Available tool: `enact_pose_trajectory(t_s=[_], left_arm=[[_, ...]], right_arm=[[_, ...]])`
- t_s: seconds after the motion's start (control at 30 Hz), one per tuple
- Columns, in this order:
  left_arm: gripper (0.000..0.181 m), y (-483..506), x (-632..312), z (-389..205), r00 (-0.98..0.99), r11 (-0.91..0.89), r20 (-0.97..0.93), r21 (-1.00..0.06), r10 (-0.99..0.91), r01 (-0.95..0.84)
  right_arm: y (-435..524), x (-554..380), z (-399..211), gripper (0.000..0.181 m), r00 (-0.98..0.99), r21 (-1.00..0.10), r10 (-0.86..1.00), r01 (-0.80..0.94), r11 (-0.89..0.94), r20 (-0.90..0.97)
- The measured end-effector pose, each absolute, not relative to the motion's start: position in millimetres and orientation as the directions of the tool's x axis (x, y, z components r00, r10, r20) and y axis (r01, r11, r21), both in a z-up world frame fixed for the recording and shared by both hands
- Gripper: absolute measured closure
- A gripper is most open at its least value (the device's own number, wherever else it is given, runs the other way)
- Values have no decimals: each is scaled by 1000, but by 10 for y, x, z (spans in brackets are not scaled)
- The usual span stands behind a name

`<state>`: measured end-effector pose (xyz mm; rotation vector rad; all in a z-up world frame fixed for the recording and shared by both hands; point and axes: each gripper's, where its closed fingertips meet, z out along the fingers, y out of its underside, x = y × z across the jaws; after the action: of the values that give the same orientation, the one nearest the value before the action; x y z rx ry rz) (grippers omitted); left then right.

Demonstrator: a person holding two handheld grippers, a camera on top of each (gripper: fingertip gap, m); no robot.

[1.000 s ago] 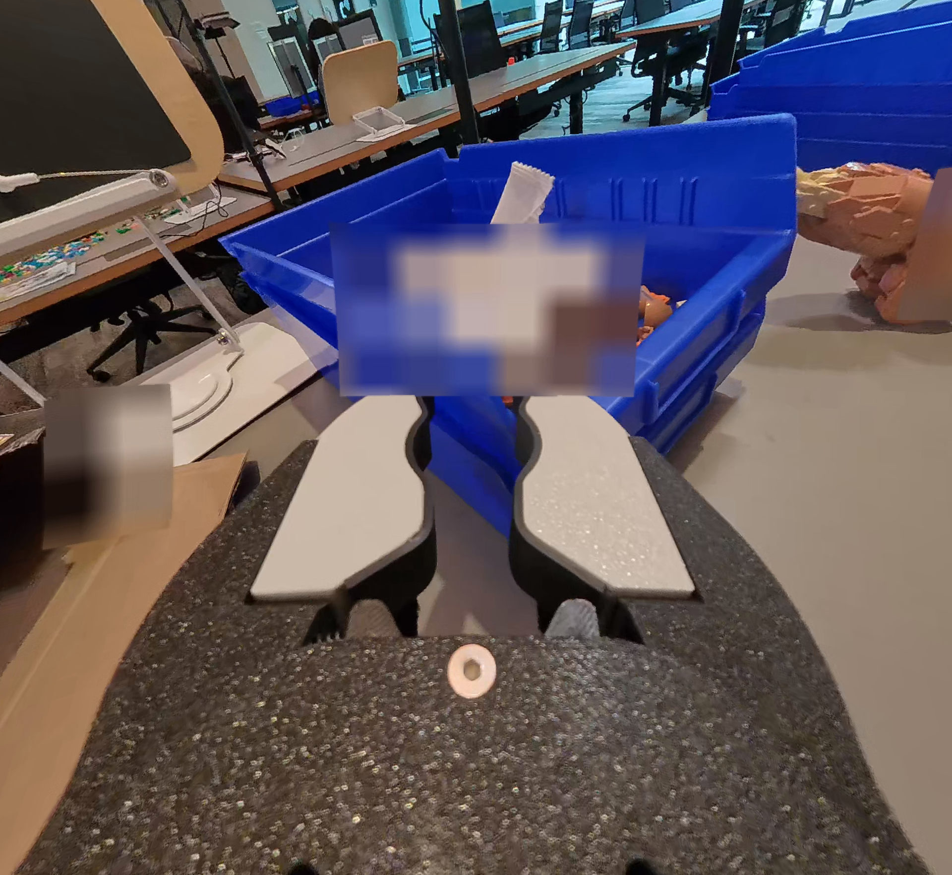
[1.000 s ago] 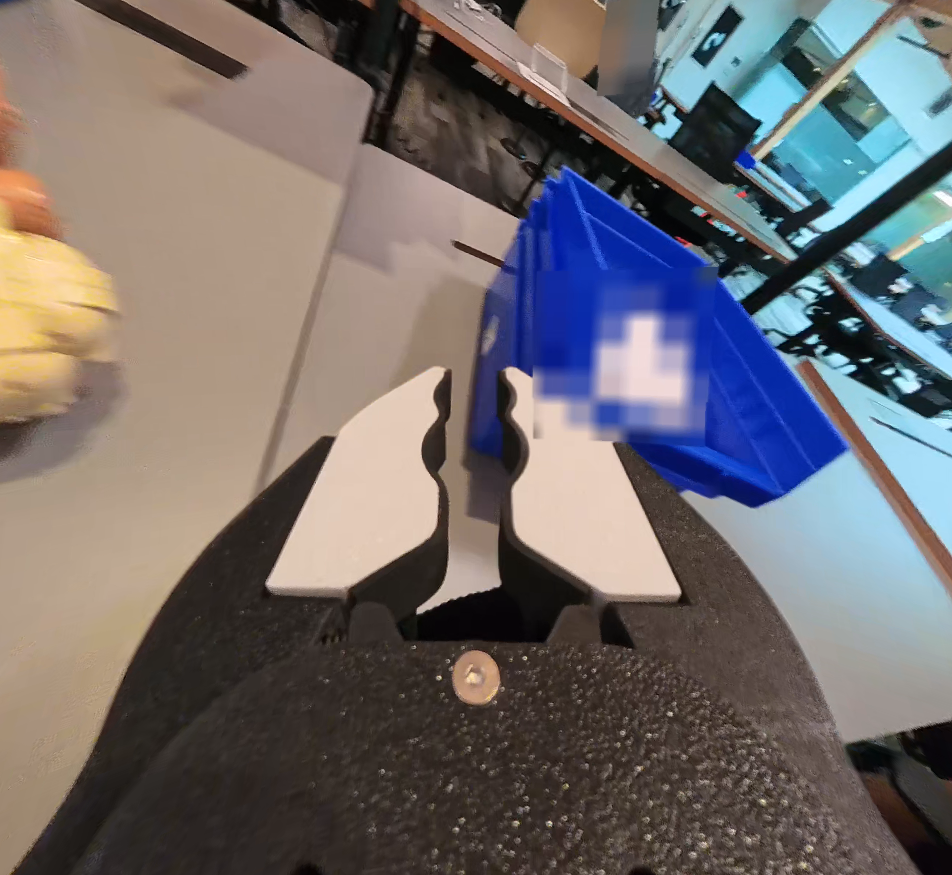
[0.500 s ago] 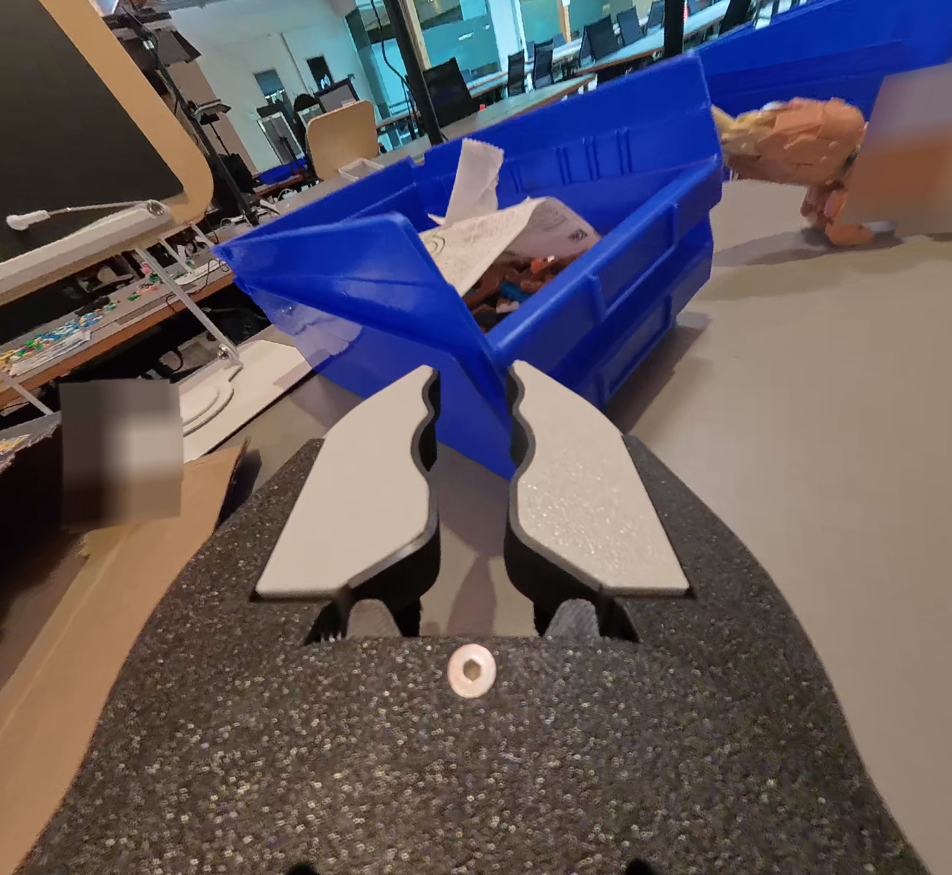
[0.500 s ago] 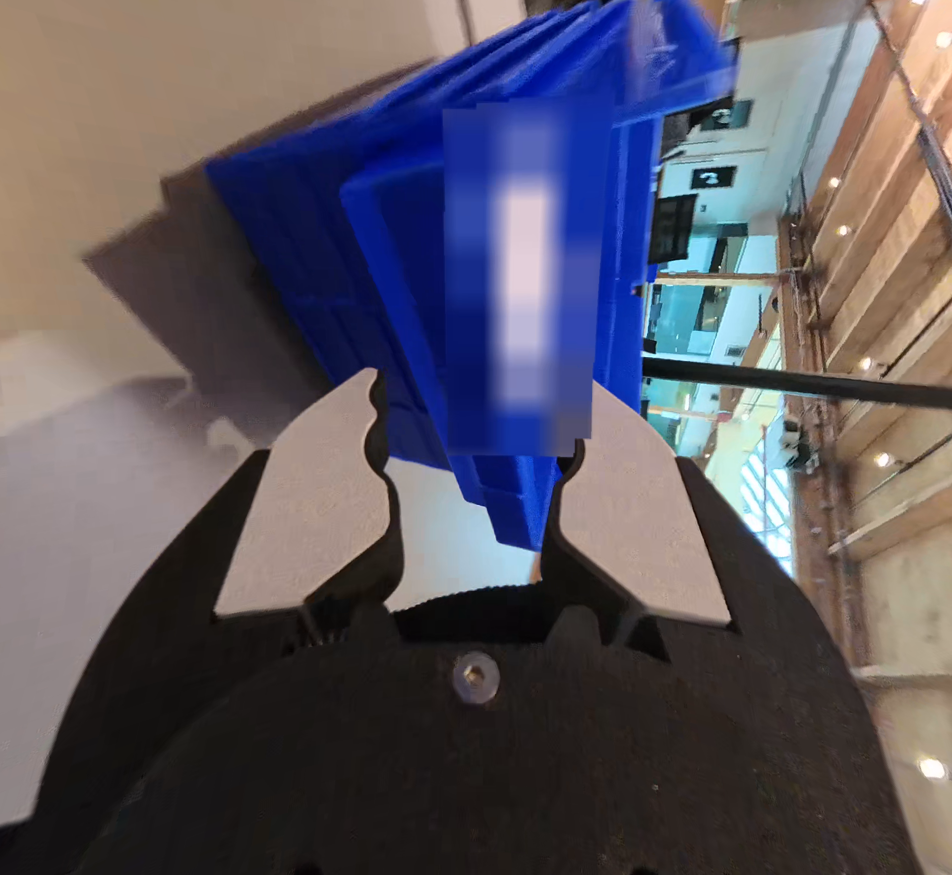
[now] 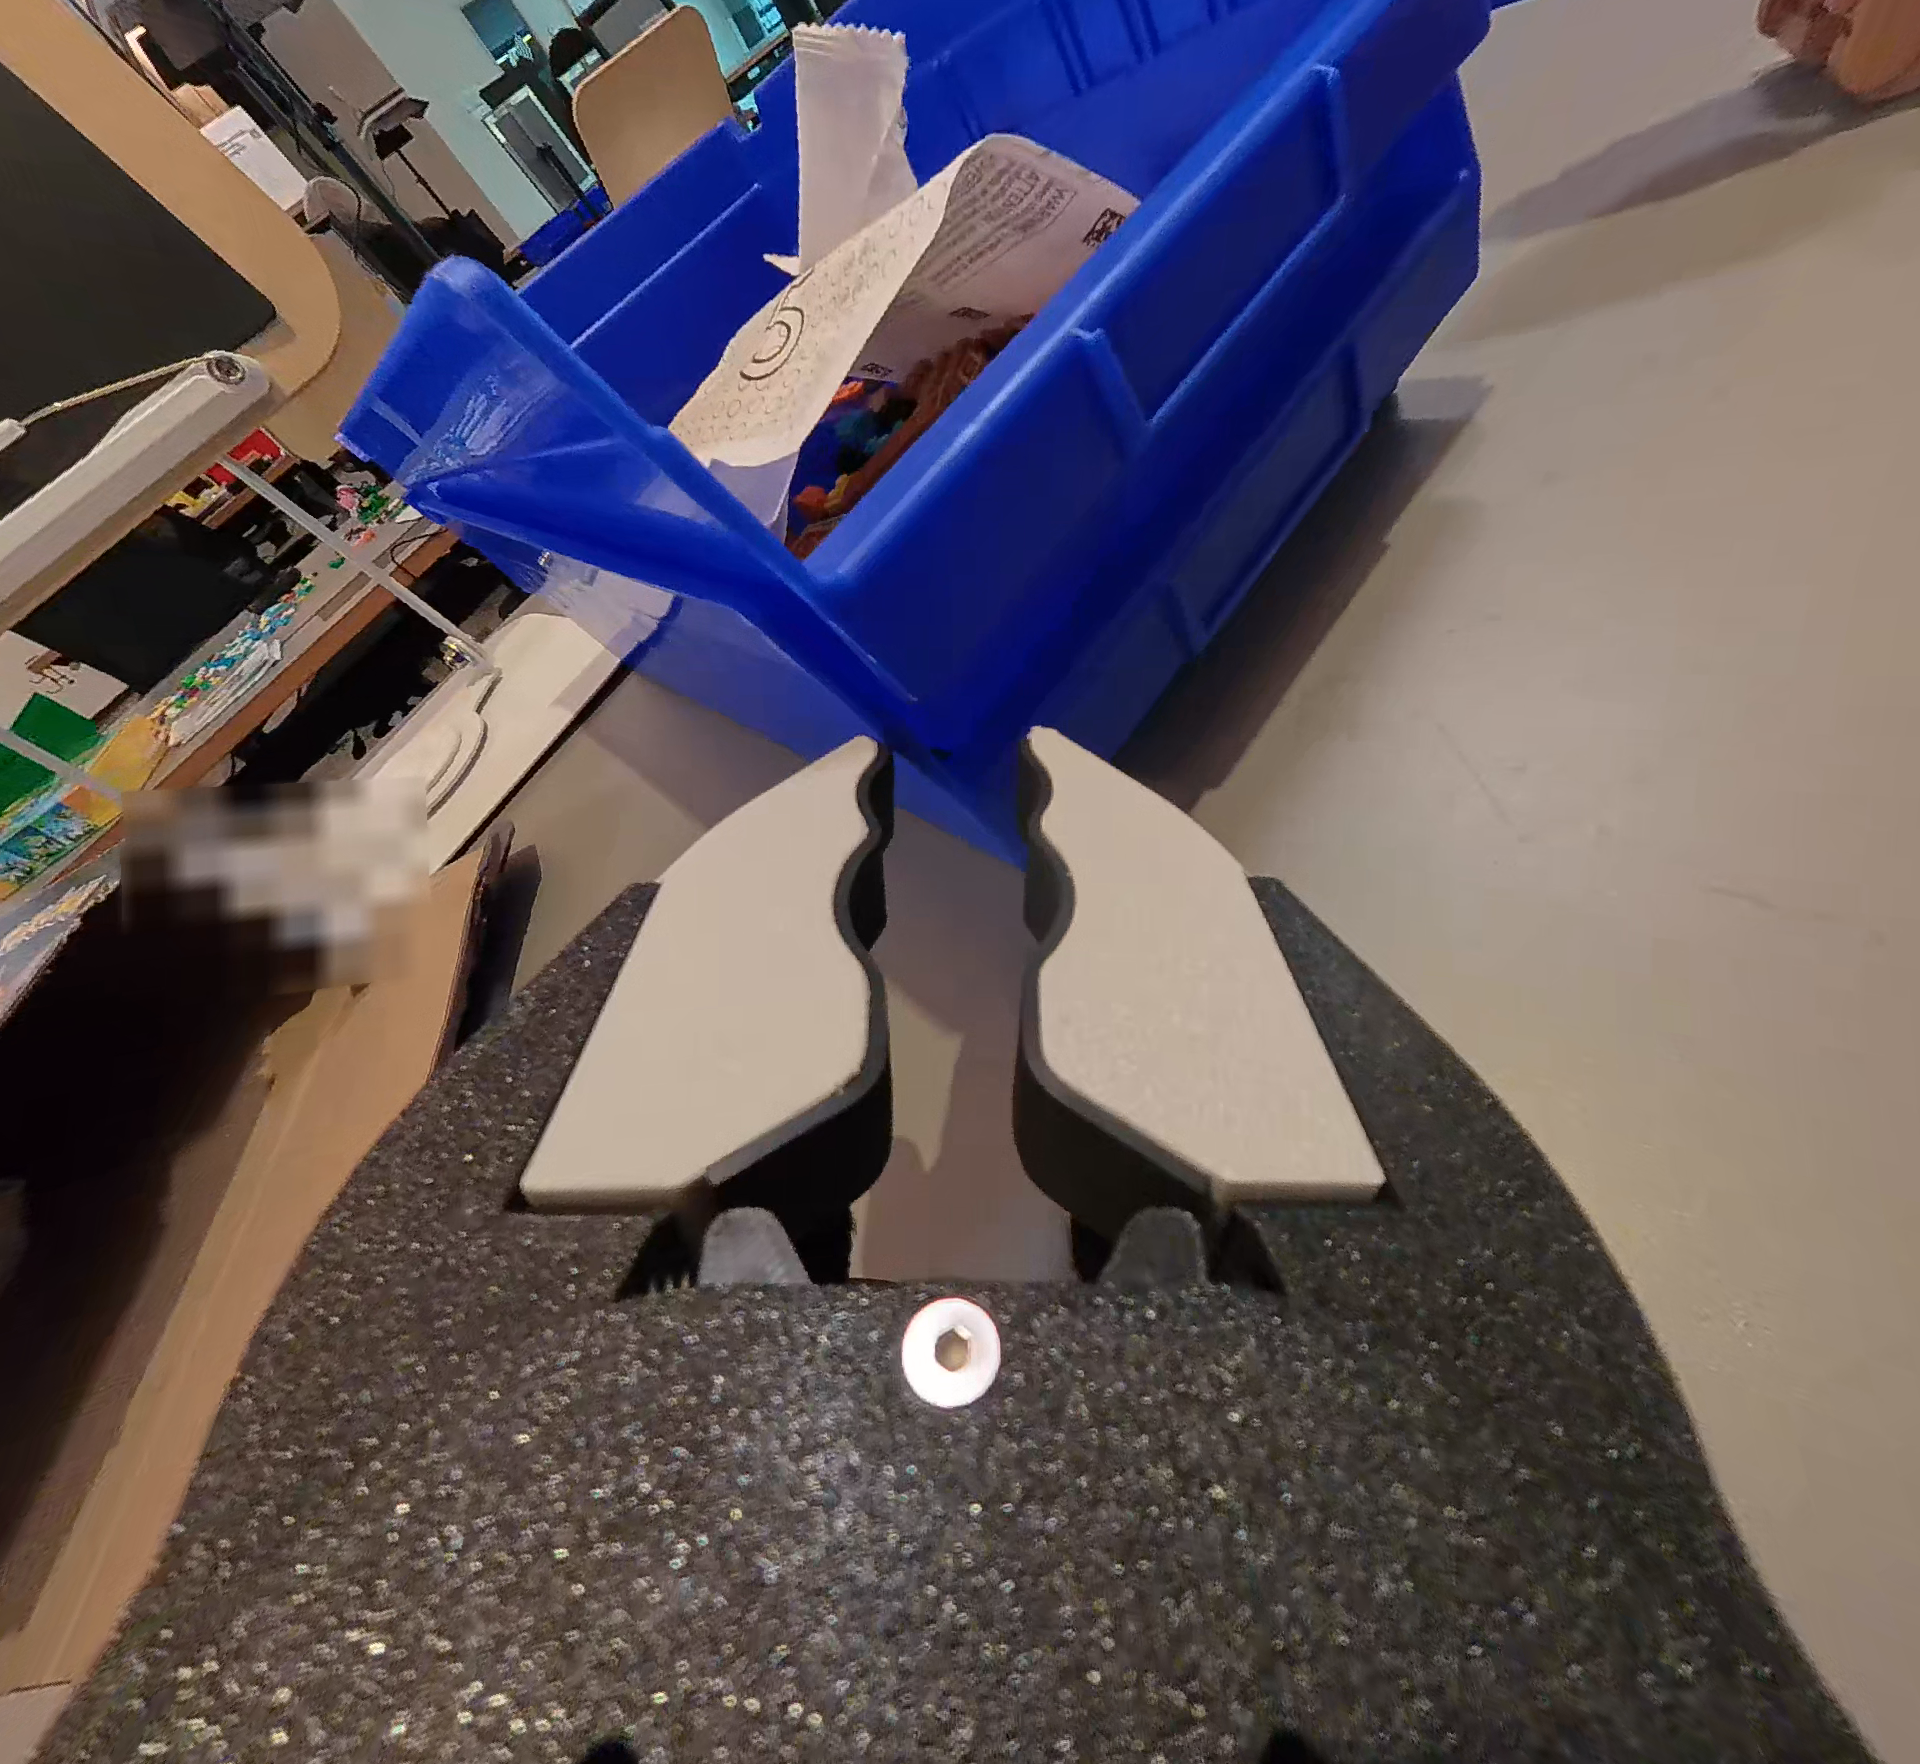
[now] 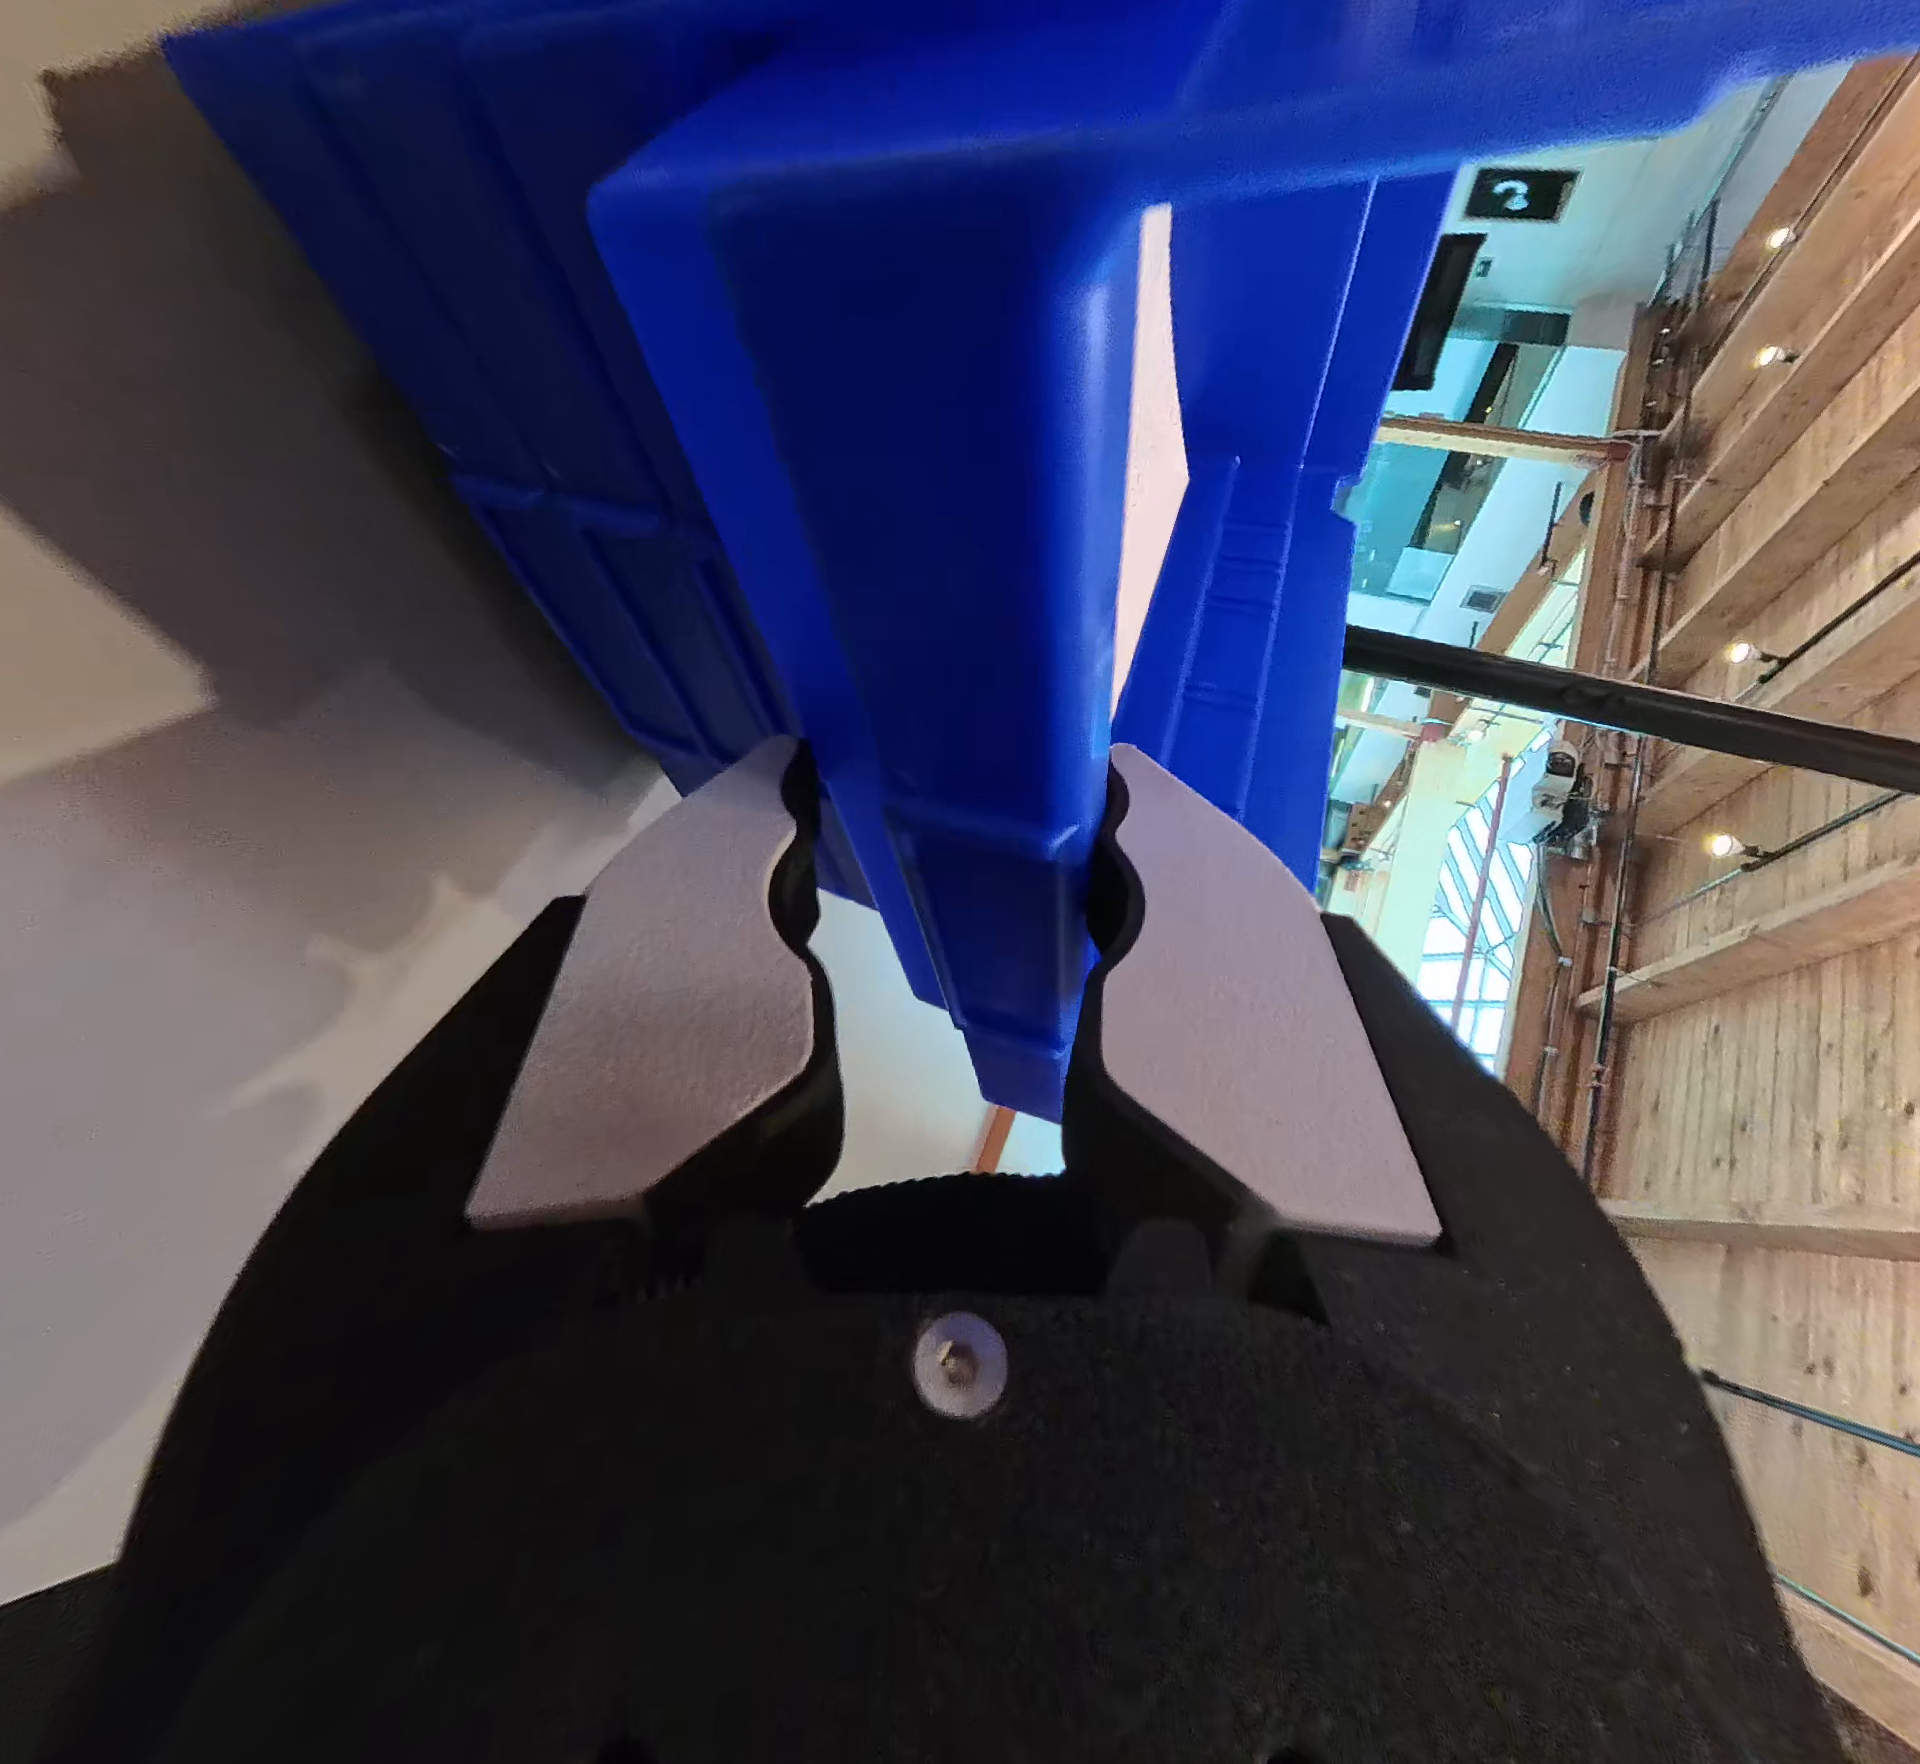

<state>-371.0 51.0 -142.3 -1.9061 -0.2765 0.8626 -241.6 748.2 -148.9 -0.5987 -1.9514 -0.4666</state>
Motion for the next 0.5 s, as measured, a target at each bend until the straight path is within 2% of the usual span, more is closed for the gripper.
enact_pose_trajectory(t_s=[0.5], left_arm=[[161,493,-3671,-1394,722,-470,-451,-861,525,-195]], right_arm=[[7093,-2388,-968,125,-312,-206,431,555,806,847]])
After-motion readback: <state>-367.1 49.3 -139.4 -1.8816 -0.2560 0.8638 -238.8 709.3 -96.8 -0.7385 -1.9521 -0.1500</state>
